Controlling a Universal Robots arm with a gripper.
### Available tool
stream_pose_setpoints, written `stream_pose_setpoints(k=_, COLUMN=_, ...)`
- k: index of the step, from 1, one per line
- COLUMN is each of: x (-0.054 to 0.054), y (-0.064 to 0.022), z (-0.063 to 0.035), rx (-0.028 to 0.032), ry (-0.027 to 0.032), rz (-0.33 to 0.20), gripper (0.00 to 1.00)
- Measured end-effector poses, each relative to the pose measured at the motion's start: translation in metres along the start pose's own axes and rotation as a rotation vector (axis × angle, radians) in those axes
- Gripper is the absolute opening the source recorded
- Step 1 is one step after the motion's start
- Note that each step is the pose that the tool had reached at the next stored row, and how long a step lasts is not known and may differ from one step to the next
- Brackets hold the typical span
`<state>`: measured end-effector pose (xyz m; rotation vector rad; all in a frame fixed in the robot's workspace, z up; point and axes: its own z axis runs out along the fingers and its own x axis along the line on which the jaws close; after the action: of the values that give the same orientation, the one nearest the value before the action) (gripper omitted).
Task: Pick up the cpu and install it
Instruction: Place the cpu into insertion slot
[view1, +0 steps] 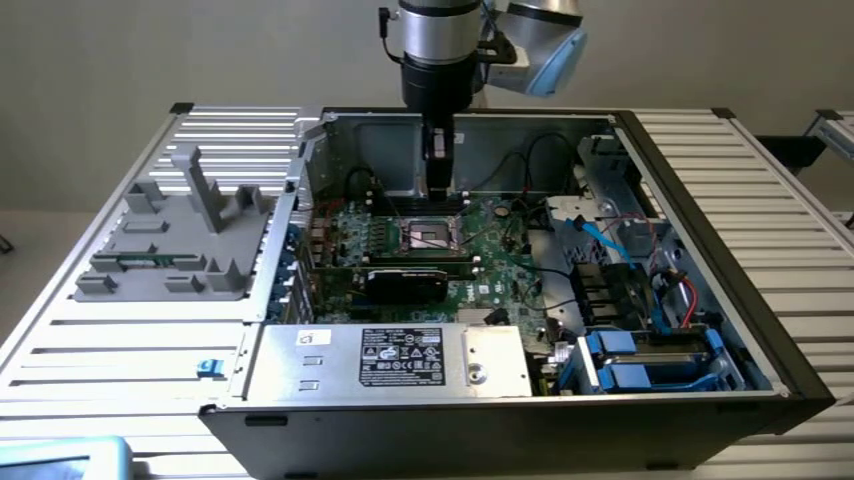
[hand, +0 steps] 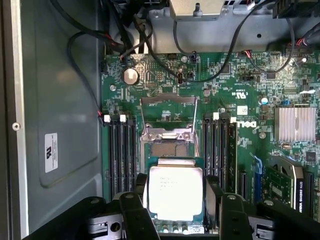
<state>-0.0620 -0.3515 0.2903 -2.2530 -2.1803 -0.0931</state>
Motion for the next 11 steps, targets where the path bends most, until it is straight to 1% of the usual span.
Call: stream_pose_setpoints(k=11, x=-0.002, y=-0.0006, z=0.0199, rx=-0.0006, ry=-0.0004, rz=0.014, gripper=0.55)
